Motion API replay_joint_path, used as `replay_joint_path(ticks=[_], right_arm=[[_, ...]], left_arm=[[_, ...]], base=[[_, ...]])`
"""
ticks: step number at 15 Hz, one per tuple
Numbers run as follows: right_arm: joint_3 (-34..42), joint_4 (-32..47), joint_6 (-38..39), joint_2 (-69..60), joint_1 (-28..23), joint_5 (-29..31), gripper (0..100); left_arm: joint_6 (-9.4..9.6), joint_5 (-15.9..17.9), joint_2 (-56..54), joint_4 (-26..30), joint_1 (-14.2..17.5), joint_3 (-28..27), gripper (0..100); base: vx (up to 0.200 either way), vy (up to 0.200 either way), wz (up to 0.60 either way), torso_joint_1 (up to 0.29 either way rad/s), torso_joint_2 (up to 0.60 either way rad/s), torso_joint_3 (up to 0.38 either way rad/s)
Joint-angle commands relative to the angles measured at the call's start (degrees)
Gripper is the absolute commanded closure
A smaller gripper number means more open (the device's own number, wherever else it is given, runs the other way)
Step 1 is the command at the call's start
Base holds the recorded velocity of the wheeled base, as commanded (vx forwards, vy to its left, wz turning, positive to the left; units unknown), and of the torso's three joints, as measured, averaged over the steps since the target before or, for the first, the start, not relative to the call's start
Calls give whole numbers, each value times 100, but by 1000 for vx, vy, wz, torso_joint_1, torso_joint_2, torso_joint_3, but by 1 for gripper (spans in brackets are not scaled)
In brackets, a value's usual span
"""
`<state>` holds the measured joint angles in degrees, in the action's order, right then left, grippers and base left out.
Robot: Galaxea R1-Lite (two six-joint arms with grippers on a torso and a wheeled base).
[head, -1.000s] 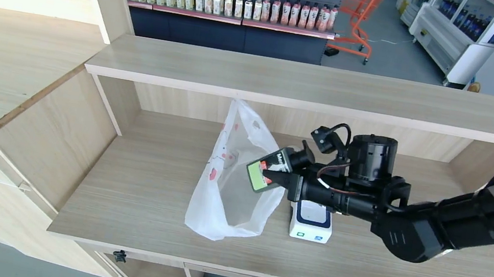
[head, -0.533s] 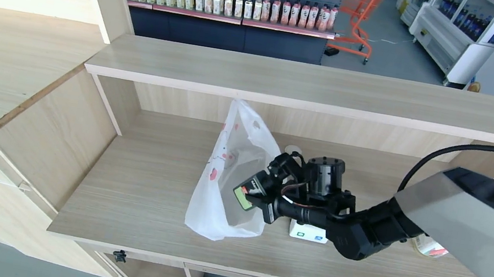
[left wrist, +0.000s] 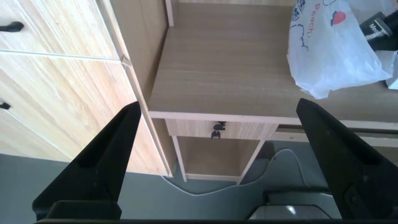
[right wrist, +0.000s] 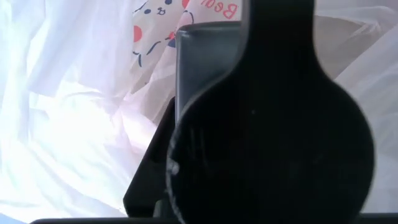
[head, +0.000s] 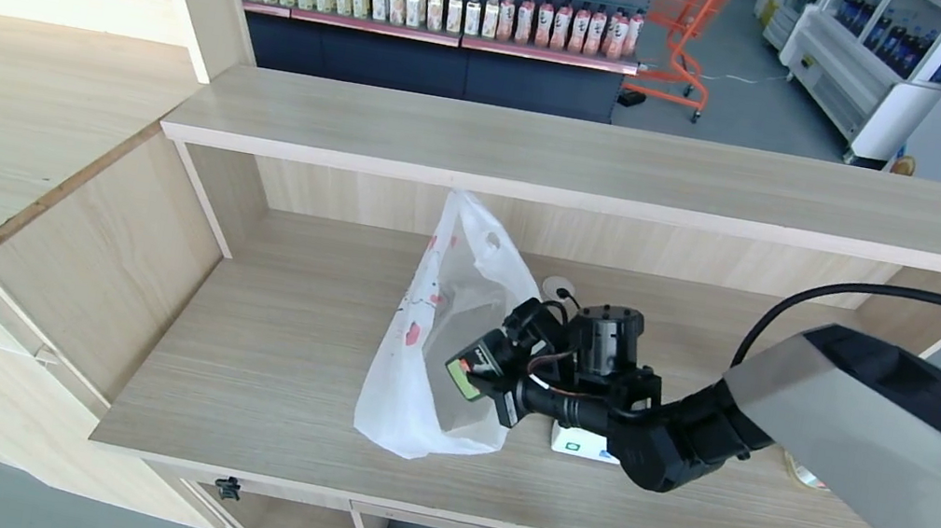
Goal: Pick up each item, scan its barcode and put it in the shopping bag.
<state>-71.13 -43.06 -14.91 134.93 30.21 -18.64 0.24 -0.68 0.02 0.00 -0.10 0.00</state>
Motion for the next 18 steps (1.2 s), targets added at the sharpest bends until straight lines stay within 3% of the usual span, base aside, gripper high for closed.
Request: replay_joint_path(ticks=[1,5,7,9,14,17,18], right_arm=[[-41,-10,6,43,3,-8,0],[-103,-159,533,-133,20,-43,0],[-120,-142,1825,-704,108,-43,0],[12,131,2458,-1188,38,53,0],[1022,509,3187,-2172,-551,89,0],[1541,702,3047,-3130,-1210,89,0],[1778,1300,2554,-3842,-1492,220,0]], left_arm=[[2,-2,-2,0,1,0,0],[2,-11,-2,0,1,0,0],[2,-2,-2,0,1,0,0],[2,-2,-2,0,1,0,0],[2,-2,-2,0,1,0,0],[2,-2,-2,0,1,0,0],[2,-2,-2,0,1,0,0]], base=[[0,0,0,0,0,0],[0,0,0,0,0,0],[0,0,0,0,0,0],[0,0,0,0,0,0],[0,0,0,0,0,0],[0,0,0,0,0,0],[0,0,0,0,0,0]])
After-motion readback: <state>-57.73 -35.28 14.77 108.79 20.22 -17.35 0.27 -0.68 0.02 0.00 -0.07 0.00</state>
